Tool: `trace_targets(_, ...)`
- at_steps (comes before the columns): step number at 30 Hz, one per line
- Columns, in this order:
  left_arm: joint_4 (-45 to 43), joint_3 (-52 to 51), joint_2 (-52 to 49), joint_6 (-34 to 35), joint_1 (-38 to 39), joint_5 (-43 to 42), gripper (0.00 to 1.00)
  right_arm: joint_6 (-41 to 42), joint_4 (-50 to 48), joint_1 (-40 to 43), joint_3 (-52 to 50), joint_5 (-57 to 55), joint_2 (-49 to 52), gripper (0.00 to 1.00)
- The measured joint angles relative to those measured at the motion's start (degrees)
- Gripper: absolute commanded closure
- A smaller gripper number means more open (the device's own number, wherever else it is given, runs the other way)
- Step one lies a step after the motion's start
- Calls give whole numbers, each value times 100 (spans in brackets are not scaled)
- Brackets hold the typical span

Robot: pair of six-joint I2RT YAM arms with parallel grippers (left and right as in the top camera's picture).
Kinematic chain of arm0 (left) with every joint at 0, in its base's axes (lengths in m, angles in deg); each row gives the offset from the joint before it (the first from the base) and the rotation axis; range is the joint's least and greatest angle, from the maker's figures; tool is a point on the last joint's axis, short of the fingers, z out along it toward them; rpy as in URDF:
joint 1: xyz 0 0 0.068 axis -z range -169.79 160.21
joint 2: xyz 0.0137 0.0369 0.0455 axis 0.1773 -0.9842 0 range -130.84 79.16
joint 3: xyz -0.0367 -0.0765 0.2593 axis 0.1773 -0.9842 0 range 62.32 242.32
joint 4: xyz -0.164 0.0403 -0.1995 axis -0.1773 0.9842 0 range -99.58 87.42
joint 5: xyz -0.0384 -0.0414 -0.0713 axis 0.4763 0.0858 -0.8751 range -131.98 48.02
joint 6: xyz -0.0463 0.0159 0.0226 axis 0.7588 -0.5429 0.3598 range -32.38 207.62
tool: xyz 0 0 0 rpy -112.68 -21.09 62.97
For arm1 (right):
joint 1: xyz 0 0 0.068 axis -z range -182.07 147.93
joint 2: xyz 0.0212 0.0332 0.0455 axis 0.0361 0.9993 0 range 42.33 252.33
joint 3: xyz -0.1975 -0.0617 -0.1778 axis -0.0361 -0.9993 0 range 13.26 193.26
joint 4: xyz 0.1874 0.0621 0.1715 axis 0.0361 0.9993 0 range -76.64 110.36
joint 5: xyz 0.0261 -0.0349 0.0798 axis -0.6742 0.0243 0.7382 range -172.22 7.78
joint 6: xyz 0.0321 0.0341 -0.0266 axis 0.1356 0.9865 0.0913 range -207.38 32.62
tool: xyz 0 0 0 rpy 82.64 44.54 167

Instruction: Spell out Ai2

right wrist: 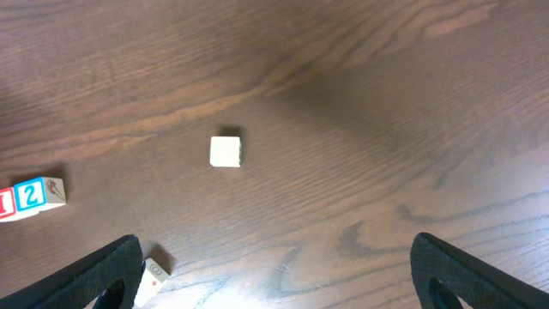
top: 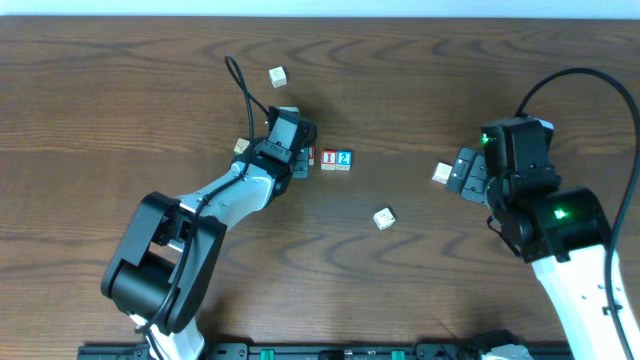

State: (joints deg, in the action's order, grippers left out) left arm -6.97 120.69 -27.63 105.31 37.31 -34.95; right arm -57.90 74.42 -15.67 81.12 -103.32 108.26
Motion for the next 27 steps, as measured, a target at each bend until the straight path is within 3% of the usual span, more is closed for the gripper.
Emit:
trace_targets(12, -83, 0, 0, 2, 0, -251, 81, -2, -2, 0, 0, -98, 2, 1)
trace_targets(27, -199, 0, 0, 0, 0, -278, 71, -2, 0, 0, 0, -105, 2, 1)
